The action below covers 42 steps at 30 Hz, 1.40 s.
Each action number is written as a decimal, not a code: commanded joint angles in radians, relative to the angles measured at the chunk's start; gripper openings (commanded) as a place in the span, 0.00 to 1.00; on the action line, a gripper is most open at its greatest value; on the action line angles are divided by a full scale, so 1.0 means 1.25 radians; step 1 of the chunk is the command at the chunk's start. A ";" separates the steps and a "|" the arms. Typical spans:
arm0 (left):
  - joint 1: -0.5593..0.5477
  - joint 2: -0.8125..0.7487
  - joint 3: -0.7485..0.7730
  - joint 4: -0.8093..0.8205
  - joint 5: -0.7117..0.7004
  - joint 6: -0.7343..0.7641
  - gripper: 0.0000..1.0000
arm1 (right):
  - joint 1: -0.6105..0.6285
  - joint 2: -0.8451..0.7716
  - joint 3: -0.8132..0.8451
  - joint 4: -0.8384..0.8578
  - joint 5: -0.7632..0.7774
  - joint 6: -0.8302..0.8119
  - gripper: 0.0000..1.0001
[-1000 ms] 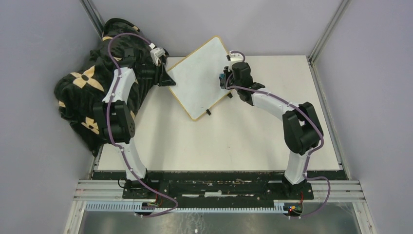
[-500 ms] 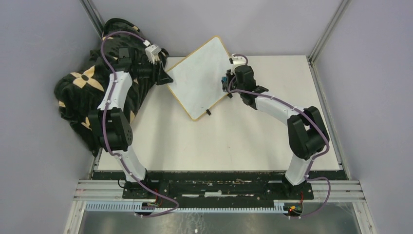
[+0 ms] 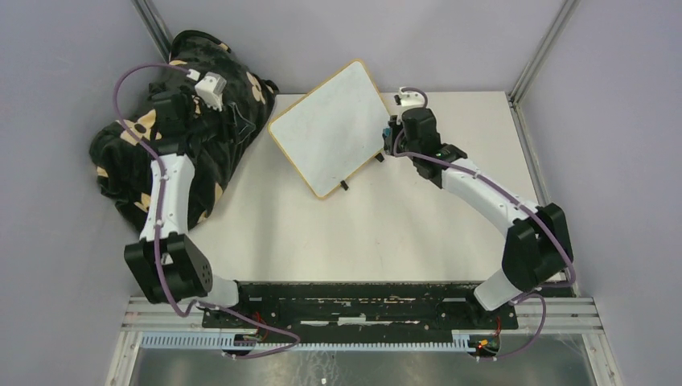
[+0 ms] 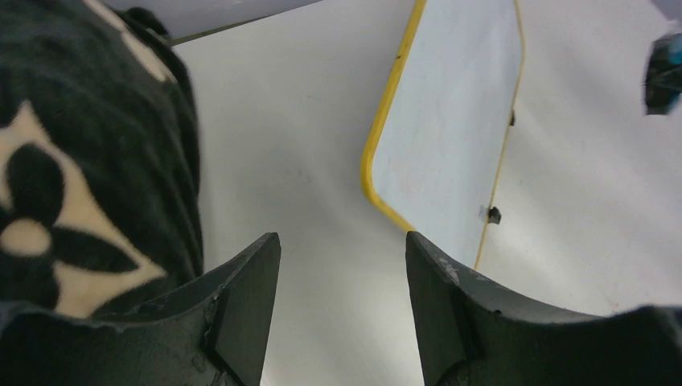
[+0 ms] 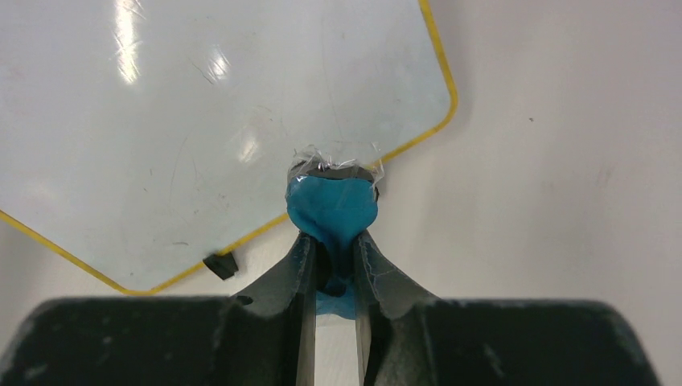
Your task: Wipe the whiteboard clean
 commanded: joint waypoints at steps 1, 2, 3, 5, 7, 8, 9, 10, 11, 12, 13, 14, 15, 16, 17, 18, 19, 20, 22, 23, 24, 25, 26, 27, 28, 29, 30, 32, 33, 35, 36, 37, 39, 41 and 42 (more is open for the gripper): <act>0.003 -0.158 -0.112 0.080 -0.203 -0.039 0.66 | -0.002 -0.113 0.037 -0.195 0.084 0.004 0.01; 0.003 -0.186 -0.154 0.075 -0.229 -0.033 0.67 | -0.003 -0.135 0.038 -0.236 0.092 0.009 0.01; 0.004 -0.213 -0.174 0.063 -0.245 -0.023 0.67 | -0.004 -0.155 0.038 -0.272 0.099 0.015 0.01; 0.003 -0.256 -0.233 0.024 -0.250 0.001 0.68 | -0.005 -0.193 0.030 -0.341 0.112 0.031 0.01; 0.003 -0.285 -0.278 -0.027 -0.245 0.029 0.68 | -0.005 -0.229 0.014 -0.395 0.132 0.048 0.03; 0.003 -0.298 -0.302 -0.040 -0.245 0.041 0.68 | -0.005 -0.246 0.003 -0.414 0.142 0.054 0.04; 0.003 -0.308 -0.328 -0.049 -0.248 0.052 0.68 | -0.006 -0.259 -0.009 -0.433 0.156 0.062 0.05; 0.004 -0.321 -0.352 -0.053 -0.251 0.068 0.68 | -0.007 -0.270 -0.022 -0.449 0.171 0.070 0.06; 0.003 -0.330 -0.377 -0.056 -0.253 0.079 0.67 | -0.008 -0.277 -0.037 -0.462 0.185 0.076 0.07; 0.003 -0.337 -0.401 -0.056 -0.253 0.088 0.67 | -0.010 -0.283 -0.049 -0.472 0.196 0.085 0.08; 0.004 -0.343 -0.427 -0.058 -0.246 0.104 0.67 | -0.017 -0.286 -0.069 -0.477 0.205 0.094 0.10; 0.004 -0.347 -0.440 -0.063 -0.240 0.115 0.67 | -0.021 -0.285 -0.079 -0.478 0.206 0.100 0.12; 0.003 -0.350 -0.456 -0.063 -0.236 0.125 0.67 | -0.031 -0.280 -0.094 -0.473 0.194 0.104 0.14; 0.003 -0.352 -0.472 -0.061 -0.232 0.136 0.67 | -0.050 -0.272 -0.109 -0.470 0.171 0.107 0.15; 0.004 -0.352 -0.485 -0.060 -0.230 0.146 0.67 | -0.065 -0.259 -0.119 -0.466 0.149 0.109 0.15; 0.003 -0.350 -0.499 -0.057 -0.229 0.154 0.67 | -0.082 -0.241 -0.128 -0.460 0.126 0.110 0.15; 0.003 -0.348 -0.512 -0.049 -0.231 0.157 0.66 | -0.098 -0.223 -0.135 -0.454 0.106 0.110 0.15; 0.003 -0.346 -0.524 -0.041 -0.230 0.160 0.66 | -0.112 -0.203 -0.141 -0.450 0.087 0.112 0.15; 0.004 -0.343 -0.545 -0.026 -0.225 0.161 0.65 | -0.134 -0.169 -0.152 -0.445 0.059 0.115 0.15; 0.003 -0.342 -0.554 -0.016 -0.223 0.158 0.65 | -0.140 -0.158 -0.156 -0.441 0.053 0.116 0.15; 0.003 -0.341 -0.564 -0.004 -0.222 0.153 0.65 | -0.144 -0.151 -0.159 -0.439 0.051 0.118 0.17; 0.003 -0.340 -0.569 0.002 -0.221 0.150 0.66 | -0.147 -0.149 -0.163 -0.435 0.051 0.118 0.20; 0.004 -0.337 -0.574 0.011 -0.221 0.148 0.66 | -0.149 -0.147 -0.164 -0.433 0.053 0.117 0.26; 0.003 -0.332 -0.579 0.024 -0.220 0.146 0.66 | -0.151 -0.142 -0.163 -0.432 0.054 0.113 0.33; 0.003 -0.325 -0.583 0.036 -0.220 0.145 0.66 | -0.155 -0.134 -0.158 -0.436 0.057 0.109 0.39; 0.003 -0.311 -0.586 0.048 -0.221 0.143 0.66 | -0.156 -0.124 -0.150 -0.446 0.063 0.106 0.43; 0.003 -0.303 -0.587 0.057 -0.222 0.139 0.66 | -0.157 -0.115 -0.146 -0.452 0.067 0.105 0.45; 0.003 -0.268 -0.588 0.070 -0.217 0.131 0.66 | -0.158 -0.099 -0.141 -0.459 0.067 0.103 0.48; 0.003 -0.253 -0.586 0.074 -0.214 0.127 0.66 | -0.159 -0.094 -0.141 -0.463 0.066 0.105 0.50; 0.002 -0.228 -0.584 0.081 -0.201 0.123 0.66 | -0.159 -0.094 -0.148 -0.463 0.062 0.110 0.51; 0.003 -0.217 -0.585 0.084 -0.193 0.123 0.66 | -0.160 -0.097 -0.155 -0.457 0.063 0.112 0.52; 0.003 -0.210 -0.585 0.089 -0.186 0.121 0.66 | -0.160 -0.099 -0.165 -0.452 0.063 0.116 0.53; 0.003 -0.201 -0.588 0.095 -0.176 0.120 0.66 | -0.161 -0.099 -0.172 -0.454 0.065 0.120 0.53; 0.003 -0.198 -0.588 0.096 -0.174 0.123 0.66 | -0.161 -0.111 -0.184 -0.449 0.071 0.130 0.54; 0.003 -0.200 -0.590 0.098 -0.173 0.125 0.66 | -0.160 -0.121 -0.193 -0.442 0.071 0.135 0.54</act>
